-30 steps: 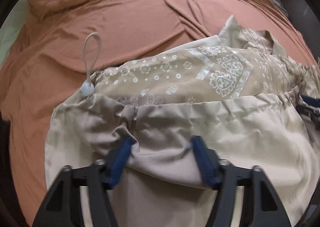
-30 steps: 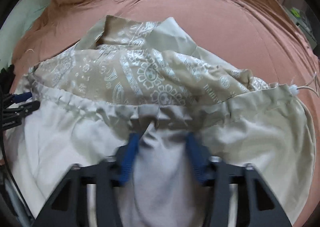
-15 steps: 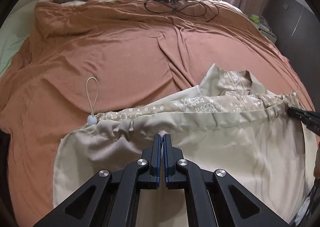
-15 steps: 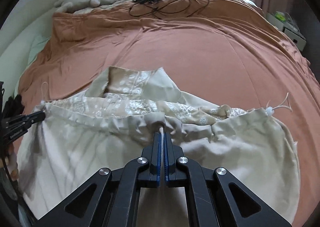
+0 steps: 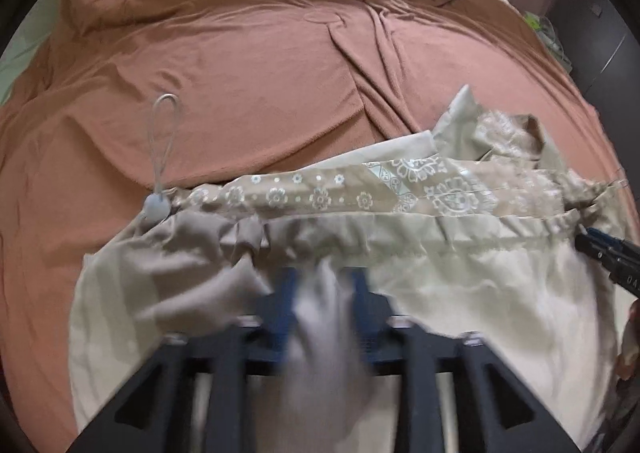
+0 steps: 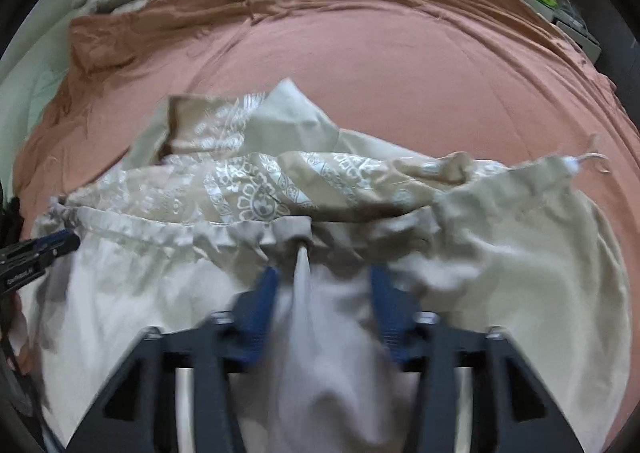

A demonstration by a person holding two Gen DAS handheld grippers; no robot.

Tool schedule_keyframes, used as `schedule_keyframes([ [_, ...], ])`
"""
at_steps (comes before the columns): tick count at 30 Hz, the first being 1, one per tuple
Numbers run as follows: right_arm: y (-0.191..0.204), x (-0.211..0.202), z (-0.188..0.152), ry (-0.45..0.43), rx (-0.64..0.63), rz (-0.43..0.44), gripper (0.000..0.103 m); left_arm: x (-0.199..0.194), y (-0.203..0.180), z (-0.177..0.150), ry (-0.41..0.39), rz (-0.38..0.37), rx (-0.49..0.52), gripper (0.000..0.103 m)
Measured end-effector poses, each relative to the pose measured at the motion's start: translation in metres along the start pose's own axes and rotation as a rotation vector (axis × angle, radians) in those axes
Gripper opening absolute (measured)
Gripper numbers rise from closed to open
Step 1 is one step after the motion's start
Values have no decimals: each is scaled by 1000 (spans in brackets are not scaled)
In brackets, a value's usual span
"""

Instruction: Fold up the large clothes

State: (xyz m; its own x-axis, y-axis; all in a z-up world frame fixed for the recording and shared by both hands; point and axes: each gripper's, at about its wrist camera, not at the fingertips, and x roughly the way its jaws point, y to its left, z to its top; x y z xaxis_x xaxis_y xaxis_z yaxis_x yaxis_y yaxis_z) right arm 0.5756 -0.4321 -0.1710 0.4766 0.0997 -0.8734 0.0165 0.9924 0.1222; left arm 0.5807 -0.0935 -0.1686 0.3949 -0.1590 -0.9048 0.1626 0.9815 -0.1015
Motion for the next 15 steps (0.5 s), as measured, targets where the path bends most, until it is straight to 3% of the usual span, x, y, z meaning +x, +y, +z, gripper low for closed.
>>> schedule_keyframes([
  [2,-2,-15,-4,-14,3,3,54,-22,7,-6,-50,-29,-29,74],
  [3,-3,-23,-7,-17,7,9,54,-31,10,-10,-70,-34,-40,77],
  [15,14,-109,-52,-66,30,46,54,-119,61,-78,-144,-33,-135,77],
])
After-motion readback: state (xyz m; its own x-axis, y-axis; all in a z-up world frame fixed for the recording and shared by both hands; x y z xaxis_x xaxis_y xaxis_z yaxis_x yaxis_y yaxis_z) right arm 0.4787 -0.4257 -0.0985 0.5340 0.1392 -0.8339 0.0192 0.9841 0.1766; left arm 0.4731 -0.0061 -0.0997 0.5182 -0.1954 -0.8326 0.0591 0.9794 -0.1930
